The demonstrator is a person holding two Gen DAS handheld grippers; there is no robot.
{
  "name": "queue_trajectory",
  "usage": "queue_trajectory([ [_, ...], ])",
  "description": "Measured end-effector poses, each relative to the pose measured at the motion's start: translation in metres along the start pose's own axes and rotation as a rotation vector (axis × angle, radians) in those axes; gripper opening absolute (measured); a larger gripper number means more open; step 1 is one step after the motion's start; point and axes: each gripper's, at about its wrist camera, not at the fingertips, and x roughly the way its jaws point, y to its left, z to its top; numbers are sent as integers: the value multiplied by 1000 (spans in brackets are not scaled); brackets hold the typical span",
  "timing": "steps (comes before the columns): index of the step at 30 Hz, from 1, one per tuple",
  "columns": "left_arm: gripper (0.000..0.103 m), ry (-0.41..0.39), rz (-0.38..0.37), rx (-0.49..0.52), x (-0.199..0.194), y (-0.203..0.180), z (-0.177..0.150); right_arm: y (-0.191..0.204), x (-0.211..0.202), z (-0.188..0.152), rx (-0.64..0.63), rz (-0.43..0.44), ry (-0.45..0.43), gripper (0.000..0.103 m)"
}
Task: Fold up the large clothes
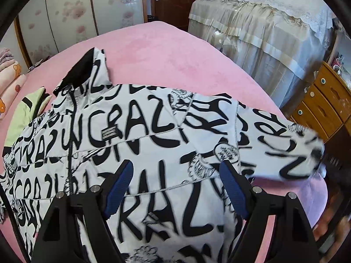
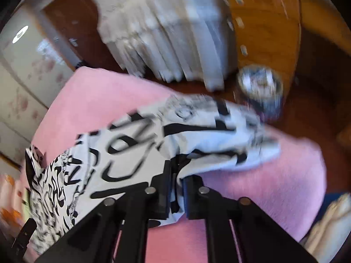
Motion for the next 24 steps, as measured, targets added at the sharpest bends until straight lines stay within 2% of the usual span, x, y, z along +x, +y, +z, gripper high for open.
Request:
queue_trajectory([
  [3, 80, -27, 13, -17, -12, 24, -10, 51, -30, 5, -171, 57, -103, 7],
  [6, 80, -47, 54, -53, -21, 53, -21, 112, -51, -8, -367, 126, -169, 7],
  [10, 80, -54, 94, -148, -30, 104, -35, 185, -52, -52, -619, 208, -159, 7],
  [12, 80, -41, 110, -181, -29, 126, -41, 213, -42, -89, -742, 245, -95, 8],
  [14, 80, -19, 127, -199, -25, 145, -48, 229, -30, -123, -822, 250, -26, 10],
  [16, 80, 2, 134, -212, -21, 159, -55, 237, -19, -157, -880, 264, 45, 17],
  [17, 80, 7, 132, -215, -20, 161, -59, 238, -14, -174, -903, 268, 77, 25],
  [18, 80, 13, 123, -220, -19, 165, -62, 234, -15, -184, -914, 268, 88, 33],
  [20, 80, 23, 103, -224, -15, 167, -64, 229, -18, -202, -930, 277, 103, 43],
  [21, 80, 26, 90, -221, -15, 166, -66, 226, -21, -207, -931, 280, 106, 46],
  [24, 80, 37, 44, -195, -9, 157, -66, 214, -30, -212, -911, 277, 113, 47],
])
